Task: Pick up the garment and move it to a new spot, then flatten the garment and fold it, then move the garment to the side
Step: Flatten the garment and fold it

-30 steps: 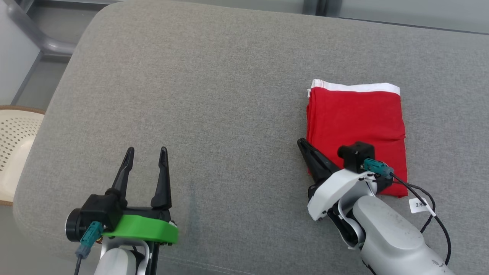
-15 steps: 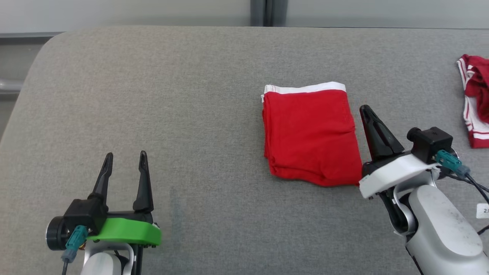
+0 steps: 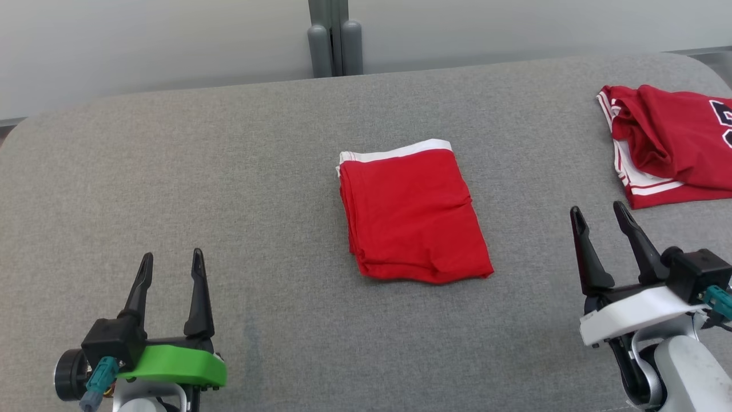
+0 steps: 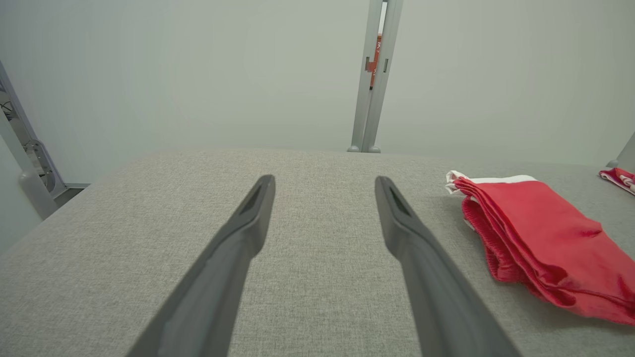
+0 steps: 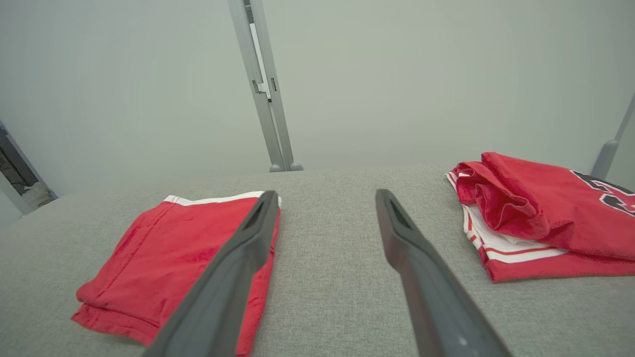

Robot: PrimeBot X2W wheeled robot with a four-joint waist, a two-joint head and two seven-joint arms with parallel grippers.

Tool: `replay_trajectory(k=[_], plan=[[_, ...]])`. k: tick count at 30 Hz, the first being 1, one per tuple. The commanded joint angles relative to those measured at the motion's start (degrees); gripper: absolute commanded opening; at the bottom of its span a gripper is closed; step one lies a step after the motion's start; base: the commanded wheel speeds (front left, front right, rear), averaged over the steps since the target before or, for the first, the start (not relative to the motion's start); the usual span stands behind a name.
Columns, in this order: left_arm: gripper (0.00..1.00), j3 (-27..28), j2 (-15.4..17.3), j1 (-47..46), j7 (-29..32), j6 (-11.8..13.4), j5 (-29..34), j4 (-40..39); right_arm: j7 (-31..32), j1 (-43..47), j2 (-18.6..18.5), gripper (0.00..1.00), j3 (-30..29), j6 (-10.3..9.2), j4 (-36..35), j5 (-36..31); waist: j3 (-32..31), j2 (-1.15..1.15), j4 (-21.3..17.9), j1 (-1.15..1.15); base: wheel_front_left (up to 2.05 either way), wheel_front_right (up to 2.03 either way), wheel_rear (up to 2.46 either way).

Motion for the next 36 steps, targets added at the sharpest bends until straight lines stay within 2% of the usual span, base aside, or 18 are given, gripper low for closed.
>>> replay_trajectory(k=[1,11,36], plan=[[1.00,0.37,0.22,1.22,0.01,-0.19,0.34,0.03,-0.16,1.80,0.37,1.00,-0.61,-0.02,-0.70,-0.57,-1.29,0.00,-0.90,0.00,0.00,0.00,0.00],[1.00,1.24,0.22,4.37,0.01,-0.70,1.55,0.32,-0.16,7.65,1.53,1.00,-2.89,-0.02,-2.76,-3.41,-3.45,0.00,-0.54,0.00,0.00,0.00,0.00],[1.00,1.92,0.22,5.82,0.01,-0.77,1.70,0.37,-0.16,9.06,2.72,1.00,-1.31,-0.02,-2.46,-5.06,-5.03,0.00,1.56,0.00,0.00,0.00,0.00]])
